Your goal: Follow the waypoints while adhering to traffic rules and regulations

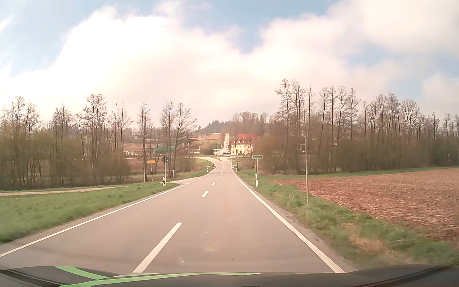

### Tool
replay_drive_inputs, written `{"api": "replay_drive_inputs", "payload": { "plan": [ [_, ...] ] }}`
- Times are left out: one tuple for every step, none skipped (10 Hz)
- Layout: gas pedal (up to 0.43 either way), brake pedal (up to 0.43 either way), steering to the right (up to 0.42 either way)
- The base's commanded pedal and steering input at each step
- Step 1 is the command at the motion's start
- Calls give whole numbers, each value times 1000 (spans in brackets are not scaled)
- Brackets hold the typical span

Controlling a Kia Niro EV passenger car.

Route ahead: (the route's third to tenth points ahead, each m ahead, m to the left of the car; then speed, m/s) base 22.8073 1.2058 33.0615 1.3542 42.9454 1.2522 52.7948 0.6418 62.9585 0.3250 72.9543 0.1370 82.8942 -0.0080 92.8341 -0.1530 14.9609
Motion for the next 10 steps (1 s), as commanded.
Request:
{"api": "replay_drive_inputs", "payload": {
  "plan": [
    [39,0,1],
    [39,0,1],
    [39,0,1],
    [39,0,1],
    [39,0,1],
    [39,0,0],
    [39,0,0],
    [39,0,1],
    [39,0,1],
    [39,0,1]
  ]
}}
